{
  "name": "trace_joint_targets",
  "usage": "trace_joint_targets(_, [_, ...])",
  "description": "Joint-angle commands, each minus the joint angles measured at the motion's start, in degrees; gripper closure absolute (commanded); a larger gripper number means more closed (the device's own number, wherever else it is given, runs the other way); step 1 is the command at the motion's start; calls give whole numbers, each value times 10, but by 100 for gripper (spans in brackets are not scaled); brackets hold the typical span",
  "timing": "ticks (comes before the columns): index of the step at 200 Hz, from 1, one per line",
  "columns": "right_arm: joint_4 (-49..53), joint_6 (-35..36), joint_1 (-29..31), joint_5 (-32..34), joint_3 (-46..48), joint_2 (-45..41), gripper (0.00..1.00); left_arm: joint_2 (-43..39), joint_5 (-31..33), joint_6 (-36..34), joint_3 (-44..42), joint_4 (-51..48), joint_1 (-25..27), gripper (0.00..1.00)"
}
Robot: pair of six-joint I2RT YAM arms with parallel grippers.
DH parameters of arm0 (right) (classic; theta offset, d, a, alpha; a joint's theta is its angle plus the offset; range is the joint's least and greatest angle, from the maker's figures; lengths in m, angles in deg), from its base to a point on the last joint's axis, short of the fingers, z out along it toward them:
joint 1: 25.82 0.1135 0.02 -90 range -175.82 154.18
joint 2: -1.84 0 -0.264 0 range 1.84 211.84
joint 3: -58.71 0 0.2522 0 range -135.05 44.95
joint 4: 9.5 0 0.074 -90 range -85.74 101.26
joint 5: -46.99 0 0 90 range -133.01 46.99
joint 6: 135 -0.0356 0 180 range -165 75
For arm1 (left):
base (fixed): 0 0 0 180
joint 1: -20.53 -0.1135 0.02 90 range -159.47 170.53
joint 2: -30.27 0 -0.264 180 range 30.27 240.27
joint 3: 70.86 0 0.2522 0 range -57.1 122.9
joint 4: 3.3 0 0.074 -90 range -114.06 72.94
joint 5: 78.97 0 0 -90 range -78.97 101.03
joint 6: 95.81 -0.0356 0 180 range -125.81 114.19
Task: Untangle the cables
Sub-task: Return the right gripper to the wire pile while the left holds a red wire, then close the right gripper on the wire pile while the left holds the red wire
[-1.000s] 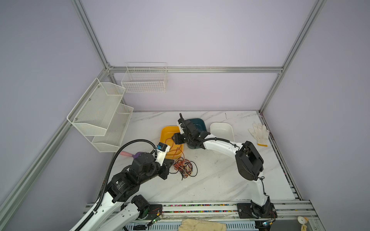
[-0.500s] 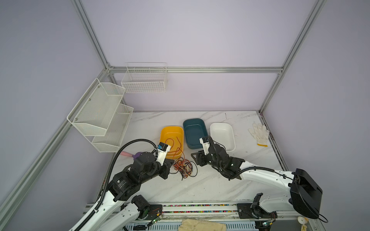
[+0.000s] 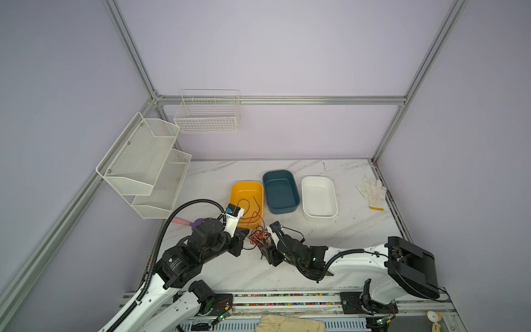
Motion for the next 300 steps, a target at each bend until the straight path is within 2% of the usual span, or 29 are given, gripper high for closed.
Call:
trace_joint_targets(1, [16, 7, 6, 76, -34, 30, 40, -3, 6, -1, -17, 9, 2, 100])
trace_joint_targets(22, [11, 7, 6, 88, -40, 54, 40, -2, 6, -1, -17, 8, 2, 100])
trace_joint_targets(41, [12, 13, 6, 85, -52, 76, 45, 0, 6, -3, -16, 9, 2, 100])
trace_joint_targets(65, [8, 12, 5, 92, -54, 92, 59, -2, 8, -2, -16, 7, 2, 100])
trace_joint_targets(86, [-10, 10, 5, 88, -41, 98, 67, -10, 15, -1, -15, 8, 2, 100])
trace_joint_targets(108, [-8, 8, 6, 90, -40, 109, 81, -20, 22, 1, -15, 7, 2, 100])
trace_joint_targets(146, [-12, -4, 6, 88, -15, 93, 100, -48, 64, 18, 9, -11, 2, 100])
trace_joint_targets(213, [21, -59, 6, 97, 33, 58, 100, -92, 105, 81, 165, -35, 2, 100])
trace_joint_targets(241, [28, -82, 6, 93, 53, 34, 100, -76, 95, 97, 215, -31, 2, 100])
trace_joint_targets(300, [27, -97, 0, 80, 108, -59, 100, -39, 64, 120, 259, 11, 2, 100])
